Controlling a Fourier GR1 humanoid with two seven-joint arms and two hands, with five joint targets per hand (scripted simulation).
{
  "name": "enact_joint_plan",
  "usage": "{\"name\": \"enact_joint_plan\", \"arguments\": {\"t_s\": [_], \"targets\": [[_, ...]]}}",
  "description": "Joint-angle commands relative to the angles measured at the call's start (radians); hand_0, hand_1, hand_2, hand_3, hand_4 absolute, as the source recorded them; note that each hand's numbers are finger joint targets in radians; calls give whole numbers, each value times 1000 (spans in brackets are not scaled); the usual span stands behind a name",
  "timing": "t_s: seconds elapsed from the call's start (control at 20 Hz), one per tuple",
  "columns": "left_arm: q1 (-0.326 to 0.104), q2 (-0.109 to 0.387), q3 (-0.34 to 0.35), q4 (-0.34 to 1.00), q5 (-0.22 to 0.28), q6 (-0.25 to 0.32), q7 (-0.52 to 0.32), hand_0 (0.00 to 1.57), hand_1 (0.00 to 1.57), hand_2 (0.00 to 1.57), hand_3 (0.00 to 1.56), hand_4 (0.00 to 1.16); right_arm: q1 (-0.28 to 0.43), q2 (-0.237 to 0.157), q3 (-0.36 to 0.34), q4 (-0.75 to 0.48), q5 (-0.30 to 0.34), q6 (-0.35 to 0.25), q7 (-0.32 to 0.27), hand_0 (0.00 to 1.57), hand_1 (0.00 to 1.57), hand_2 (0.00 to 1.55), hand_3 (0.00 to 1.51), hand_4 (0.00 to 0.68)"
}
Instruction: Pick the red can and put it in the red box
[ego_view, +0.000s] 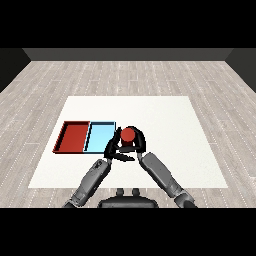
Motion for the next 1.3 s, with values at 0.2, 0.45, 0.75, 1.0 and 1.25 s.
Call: {"name": "enact_joint_plan", "arguments": {"t_s": [0.2, 0.45, 0.75, 1.0, 1.25], "targets": [[-46, -1, -42, 57, 54, 14, -46, 0, 0, 0, 0, 0, -84, 0, 52, 36, -74, -53, -3, 1497, 1497, 1450, 1378, 618], [-8, -1, -20, -23, 1, 12, 6, 0, 0, 0, 0, 0, -62, 0, 132, 87, -119, -78, -80, 1482, 1482, 1455, 1372, 632], [-51, -1, -61, 22, 5, 204, 25, 0, 0, 0, 0, 604, -72, 0, 161, 11, -77, -112, -2, 1458, 1458, 1446, 1366, 626], [-65, 0, -65, 103, 72, 292, 3, 1571, 1571, 1533, 1429, 922, -109, 0, 74, 84, -101, -30, -12, 1470, 1470, 1448, 1373, 628], [-136, 0, 5, 129, 33, 301, 52, 1550, 1550, 1505, 1410, 912, -42, 0, 163, 56, -117, -63, -91, 1535, 1535, 1459, 1376, 606]]}}
